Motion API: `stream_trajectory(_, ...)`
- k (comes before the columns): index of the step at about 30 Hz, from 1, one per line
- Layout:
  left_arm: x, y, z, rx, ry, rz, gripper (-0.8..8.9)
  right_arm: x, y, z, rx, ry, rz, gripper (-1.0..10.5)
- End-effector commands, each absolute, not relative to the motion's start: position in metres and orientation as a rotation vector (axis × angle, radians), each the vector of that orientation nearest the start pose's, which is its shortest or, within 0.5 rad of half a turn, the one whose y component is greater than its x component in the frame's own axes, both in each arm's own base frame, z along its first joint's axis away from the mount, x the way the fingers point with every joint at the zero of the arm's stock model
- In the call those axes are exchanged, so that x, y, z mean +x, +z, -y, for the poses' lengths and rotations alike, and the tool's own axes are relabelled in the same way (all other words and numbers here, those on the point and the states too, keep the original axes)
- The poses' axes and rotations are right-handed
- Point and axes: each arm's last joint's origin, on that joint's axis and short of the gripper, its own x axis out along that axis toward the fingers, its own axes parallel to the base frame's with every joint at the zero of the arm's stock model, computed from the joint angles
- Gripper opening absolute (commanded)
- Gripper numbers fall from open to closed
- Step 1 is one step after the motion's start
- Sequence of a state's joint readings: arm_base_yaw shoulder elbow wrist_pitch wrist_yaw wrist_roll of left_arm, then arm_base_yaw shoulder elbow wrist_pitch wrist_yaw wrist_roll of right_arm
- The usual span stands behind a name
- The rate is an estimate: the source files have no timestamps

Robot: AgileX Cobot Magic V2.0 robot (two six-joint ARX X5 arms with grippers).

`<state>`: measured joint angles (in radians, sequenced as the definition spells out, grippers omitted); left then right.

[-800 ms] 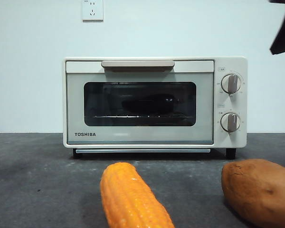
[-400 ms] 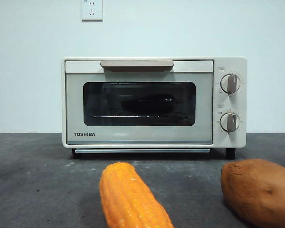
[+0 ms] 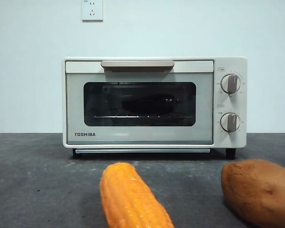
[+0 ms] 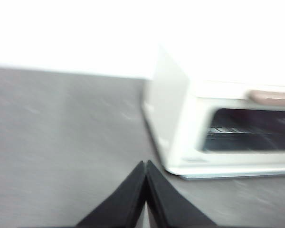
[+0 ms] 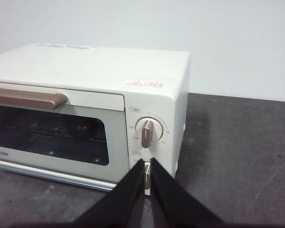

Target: Take the eggplant from the table,put the eggplant in the oven

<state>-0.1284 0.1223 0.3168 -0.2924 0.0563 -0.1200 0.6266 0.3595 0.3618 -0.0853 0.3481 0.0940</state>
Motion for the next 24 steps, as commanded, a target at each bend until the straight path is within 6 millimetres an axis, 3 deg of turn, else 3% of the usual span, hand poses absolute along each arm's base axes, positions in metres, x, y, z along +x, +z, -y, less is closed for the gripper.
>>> stream_trajectory(1, 0.079, 0.213, 0.008, -0.056, -0.138, -0.049, 0.06, 0.097, 0.251, -0.058, 0.070, 0.276, -0.077, 0.0)
stream_trajectory(14, 0.094, 0.150, 0.005, -0.059, -0.088, -0.220, 0.06, 0.097, 0.254, -0.058, 0.084, 0.274, -0.050, 0.0)
stream_trajectory(24, 0.095, 0.153, 0.005, -0.062, -0.088, -0.166, 0.06, 0.097, 0.254, -0.058, 0.084, 0.273, -0.050, 0.0)
